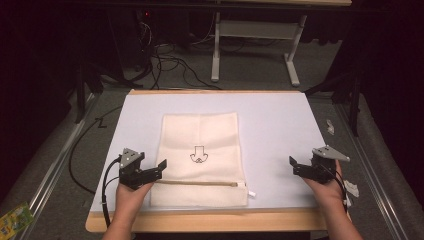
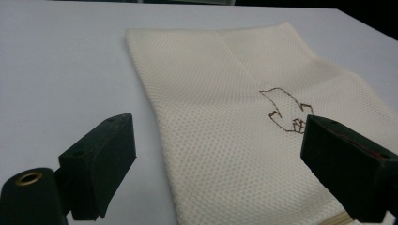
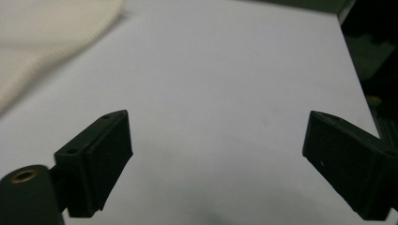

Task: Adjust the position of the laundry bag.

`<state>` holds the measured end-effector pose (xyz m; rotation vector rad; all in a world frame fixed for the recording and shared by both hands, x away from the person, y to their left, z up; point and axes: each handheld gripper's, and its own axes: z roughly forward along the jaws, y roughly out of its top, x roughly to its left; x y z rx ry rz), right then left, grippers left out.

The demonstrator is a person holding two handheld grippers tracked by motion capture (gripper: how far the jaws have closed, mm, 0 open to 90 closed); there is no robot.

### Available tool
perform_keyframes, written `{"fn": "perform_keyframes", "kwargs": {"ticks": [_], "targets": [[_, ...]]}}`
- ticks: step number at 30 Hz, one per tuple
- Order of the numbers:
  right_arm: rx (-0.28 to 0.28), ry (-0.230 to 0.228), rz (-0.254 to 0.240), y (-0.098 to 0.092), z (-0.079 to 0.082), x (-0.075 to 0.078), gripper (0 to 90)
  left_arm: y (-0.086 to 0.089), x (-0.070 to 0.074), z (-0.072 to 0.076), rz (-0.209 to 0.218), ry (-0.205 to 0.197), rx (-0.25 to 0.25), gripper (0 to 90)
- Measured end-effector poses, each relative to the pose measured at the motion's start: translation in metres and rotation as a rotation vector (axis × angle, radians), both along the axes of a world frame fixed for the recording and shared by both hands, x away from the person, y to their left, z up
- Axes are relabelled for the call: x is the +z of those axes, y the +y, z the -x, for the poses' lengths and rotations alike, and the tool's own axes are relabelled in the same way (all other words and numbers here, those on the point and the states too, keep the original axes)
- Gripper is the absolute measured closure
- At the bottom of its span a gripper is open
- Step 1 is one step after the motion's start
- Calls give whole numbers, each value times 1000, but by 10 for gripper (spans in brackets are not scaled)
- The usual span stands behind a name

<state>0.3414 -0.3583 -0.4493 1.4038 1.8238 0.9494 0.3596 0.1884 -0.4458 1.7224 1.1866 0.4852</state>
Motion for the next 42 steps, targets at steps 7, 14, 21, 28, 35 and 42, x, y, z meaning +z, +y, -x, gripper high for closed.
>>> {"fn": "perform_keyframes", "kwargs": {"ticks": [7,14,21,28,35,42], "targets": [[52,-74,-9,18,15,12,108,-6,3,1,-96,-28,-22,105],[56,-76,-16,20,16,13,109,0,7,0,-94,-38,-14,104],[78,-65,-32,24,16,12,123,4,7,-4,-47,5,-8,124],[175,-46,-60,48,16,12,157,7,-4,-11,-71,98,4,212],[247,-35,-83,75,19,10,179,3,-14,-18,-83,164,-46,454],[274,9,-74,93,14,3,216,-6,-29,-30,-113,224,-42,541]]}}
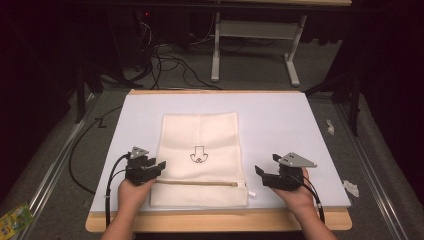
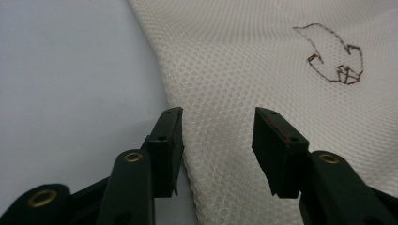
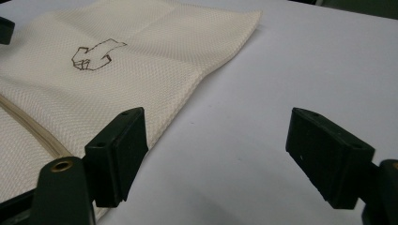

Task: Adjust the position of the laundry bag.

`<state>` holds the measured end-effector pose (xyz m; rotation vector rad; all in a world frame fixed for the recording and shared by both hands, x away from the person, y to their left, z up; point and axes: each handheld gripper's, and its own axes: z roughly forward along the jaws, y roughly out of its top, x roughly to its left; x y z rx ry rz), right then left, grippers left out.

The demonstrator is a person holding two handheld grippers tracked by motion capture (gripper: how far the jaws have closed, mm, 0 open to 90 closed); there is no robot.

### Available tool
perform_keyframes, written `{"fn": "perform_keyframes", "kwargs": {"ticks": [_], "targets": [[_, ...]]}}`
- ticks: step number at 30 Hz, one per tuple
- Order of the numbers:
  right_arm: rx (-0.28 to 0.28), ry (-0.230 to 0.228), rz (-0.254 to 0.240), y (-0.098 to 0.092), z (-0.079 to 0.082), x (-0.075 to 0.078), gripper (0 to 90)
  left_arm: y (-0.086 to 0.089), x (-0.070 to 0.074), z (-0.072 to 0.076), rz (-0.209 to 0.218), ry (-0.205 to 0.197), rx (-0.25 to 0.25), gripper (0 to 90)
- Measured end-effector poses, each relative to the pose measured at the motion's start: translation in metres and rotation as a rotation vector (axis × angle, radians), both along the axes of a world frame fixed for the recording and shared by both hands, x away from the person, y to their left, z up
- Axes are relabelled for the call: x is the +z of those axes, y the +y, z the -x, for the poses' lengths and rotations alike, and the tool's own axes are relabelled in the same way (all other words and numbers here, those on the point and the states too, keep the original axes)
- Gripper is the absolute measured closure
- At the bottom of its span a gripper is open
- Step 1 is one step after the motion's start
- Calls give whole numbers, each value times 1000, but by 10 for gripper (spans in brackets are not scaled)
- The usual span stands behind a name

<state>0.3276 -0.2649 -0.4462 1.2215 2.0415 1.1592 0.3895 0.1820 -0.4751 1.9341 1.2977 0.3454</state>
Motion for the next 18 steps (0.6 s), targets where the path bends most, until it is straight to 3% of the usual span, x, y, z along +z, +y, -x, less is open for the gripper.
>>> {"fn": "perform_keyframes", "kwargs": {"ticks": [3,4,9,15,18], "targets": [[5,19,-4,6,-6,-2,246,-3,-2,0,-33,-9,5,615],[10,21,1,8,-9,-3,260,-2,-2,-1,-35,-3,11,692],[23,60,-1,26,-39,-11,331,1,-2,-1,-6,8,17,858],[13,127,22,48,-80,-26,448,-3,0,2,-25,-15,-2,884],[10,175,49,58,-92,-34,557,-5,0,2,-38,-22,-14,885]]}}
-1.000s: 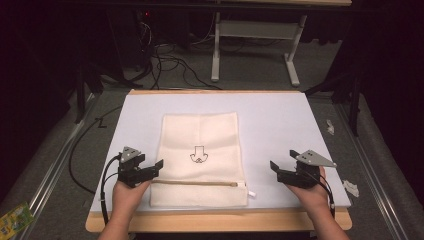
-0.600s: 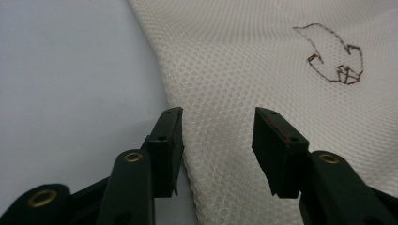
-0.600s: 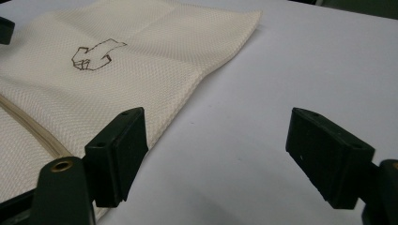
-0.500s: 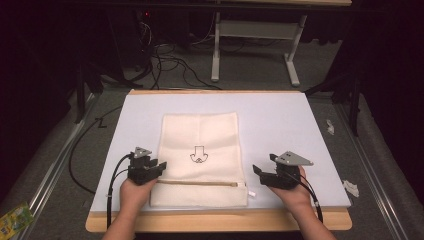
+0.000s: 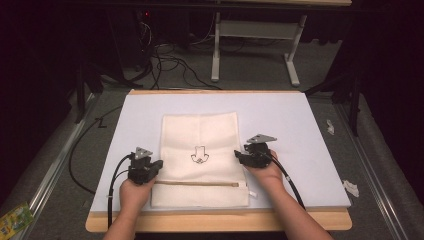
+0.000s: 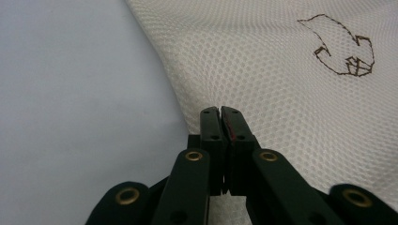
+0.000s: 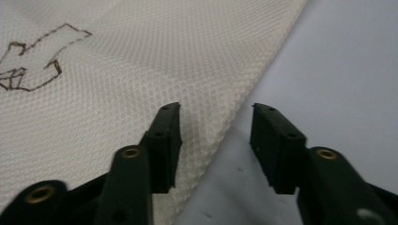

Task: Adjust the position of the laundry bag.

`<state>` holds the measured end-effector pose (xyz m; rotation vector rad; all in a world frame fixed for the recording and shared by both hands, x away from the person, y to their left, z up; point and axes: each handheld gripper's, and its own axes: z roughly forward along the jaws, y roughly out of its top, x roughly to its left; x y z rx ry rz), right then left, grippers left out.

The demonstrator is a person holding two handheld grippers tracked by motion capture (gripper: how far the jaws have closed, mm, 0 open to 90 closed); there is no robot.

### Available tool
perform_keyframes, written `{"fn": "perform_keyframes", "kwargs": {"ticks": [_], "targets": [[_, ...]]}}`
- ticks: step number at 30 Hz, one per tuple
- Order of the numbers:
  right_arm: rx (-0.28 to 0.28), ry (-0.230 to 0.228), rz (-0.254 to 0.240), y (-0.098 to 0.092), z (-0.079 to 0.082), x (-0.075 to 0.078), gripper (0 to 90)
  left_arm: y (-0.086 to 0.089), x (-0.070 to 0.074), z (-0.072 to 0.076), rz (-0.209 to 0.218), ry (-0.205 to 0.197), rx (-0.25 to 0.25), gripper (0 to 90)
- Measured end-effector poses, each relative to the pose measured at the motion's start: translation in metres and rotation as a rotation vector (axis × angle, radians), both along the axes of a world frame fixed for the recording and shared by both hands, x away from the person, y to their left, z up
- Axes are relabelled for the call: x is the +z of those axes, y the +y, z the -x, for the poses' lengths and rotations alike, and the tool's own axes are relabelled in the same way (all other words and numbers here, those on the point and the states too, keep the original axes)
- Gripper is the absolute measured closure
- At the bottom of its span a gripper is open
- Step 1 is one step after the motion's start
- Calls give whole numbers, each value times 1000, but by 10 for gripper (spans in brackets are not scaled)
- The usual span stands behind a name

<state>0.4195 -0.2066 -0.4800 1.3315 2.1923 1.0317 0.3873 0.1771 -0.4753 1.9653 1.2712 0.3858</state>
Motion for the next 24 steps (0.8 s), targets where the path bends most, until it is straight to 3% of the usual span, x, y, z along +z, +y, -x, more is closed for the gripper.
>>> {"fn": "perform_keyframes", "kwargs": {"ticks": [1,3,5,9,12,17,20,24], "targets": [[4,14,12,3,-3,-2,603,-1,0,0,-3,-1,-4,885],[13,17,18,5,-3,0,788,-2,0,0,-6,-6,-10,885],[25,3,42,4,-2,2,859,-5,0,-1,3,-6,-12,886],[7,-6,69,-10,1,5,873,-27,1,-3,-23,-25,-67,888],[-18,-1,92,-27,4,5,871,-44,3,-8,-15,-42,-96,888],[-75,-31,116,-56,13,6,863,-72,4,-18,9,-70,-127,886],[-111,-40,100,-70,15,7,859,-80,1,-20,-8,-65,-146,884],[-113,-37,89,-73,13,5,853,-80,0,-21,-15,-64,-141,881]]}}
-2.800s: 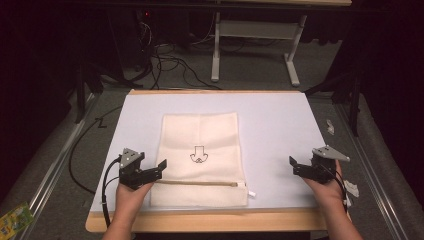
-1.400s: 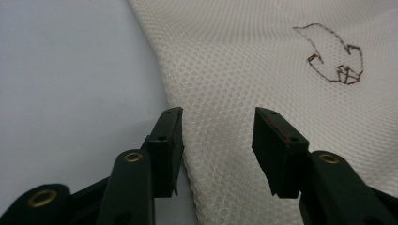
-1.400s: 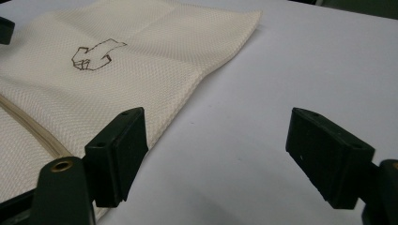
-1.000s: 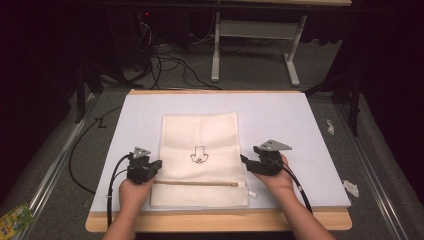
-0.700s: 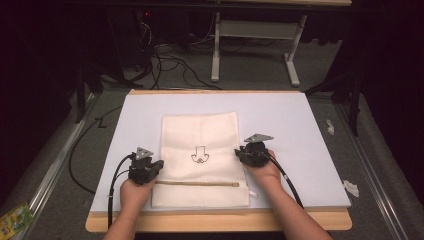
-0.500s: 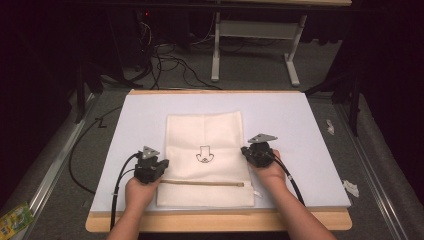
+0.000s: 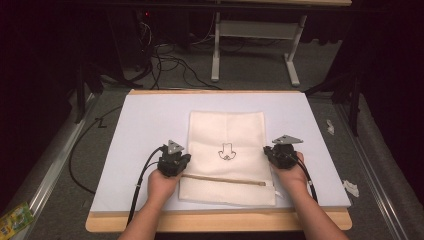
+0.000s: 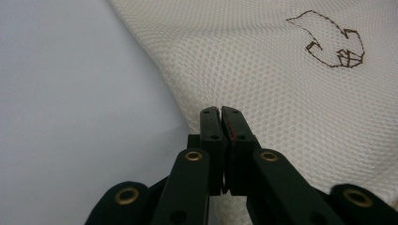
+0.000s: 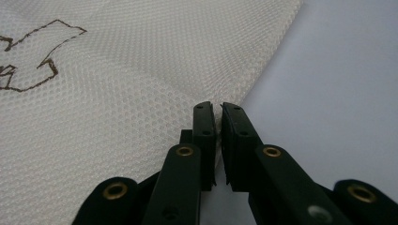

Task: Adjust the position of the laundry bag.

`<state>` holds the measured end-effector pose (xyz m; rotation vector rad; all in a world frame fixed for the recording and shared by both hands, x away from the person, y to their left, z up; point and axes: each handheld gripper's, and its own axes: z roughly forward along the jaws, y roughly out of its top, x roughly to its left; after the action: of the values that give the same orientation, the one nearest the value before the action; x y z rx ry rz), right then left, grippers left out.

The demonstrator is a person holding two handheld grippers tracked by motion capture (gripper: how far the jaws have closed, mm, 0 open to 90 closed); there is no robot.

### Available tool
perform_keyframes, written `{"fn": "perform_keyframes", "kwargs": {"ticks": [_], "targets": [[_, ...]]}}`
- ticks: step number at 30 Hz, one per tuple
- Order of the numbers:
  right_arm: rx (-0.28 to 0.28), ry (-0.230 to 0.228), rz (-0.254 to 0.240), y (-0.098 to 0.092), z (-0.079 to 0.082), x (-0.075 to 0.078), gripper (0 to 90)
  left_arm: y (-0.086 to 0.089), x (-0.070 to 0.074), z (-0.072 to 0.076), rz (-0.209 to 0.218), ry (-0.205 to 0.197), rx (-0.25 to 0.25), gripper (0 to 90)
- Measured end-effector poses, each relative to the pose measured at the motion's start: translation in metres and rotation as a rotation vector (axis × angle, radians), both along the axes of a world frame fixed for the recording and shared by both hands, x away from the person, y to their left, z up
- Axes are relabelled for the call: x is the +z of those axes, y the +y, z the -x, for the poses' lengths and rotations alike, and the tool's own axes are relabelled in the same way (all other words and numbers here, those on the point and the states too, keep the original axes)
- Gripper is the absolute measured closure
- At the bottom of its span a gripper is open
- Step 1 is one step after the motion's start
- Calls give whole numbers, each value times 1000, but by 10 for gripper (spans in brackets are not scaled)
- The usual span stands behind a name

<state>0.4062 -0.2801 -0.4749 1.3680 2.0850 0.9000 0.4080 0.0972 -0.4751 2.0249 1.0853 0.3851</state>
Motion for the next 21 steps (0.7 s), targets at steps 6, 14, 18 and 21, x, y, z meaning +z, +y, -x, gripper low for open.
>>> {"fn": "perform_keyframes", "kwargs": {"ticks": [6,14,18,21], "targets": [[-1,-12,31,6,-7,-2,838,2,-2,-3,-5,-7,23,866],[25,-12,-39,-6,7,16,574,9,11,14,-15,-94,-7,574],[43,-18,-58,-17,31,29,506,17,18,29,1,-106,-29,398],[59,-26,-72,-24,53,36,481,25,25,41,36,-101,-44,365]]}}
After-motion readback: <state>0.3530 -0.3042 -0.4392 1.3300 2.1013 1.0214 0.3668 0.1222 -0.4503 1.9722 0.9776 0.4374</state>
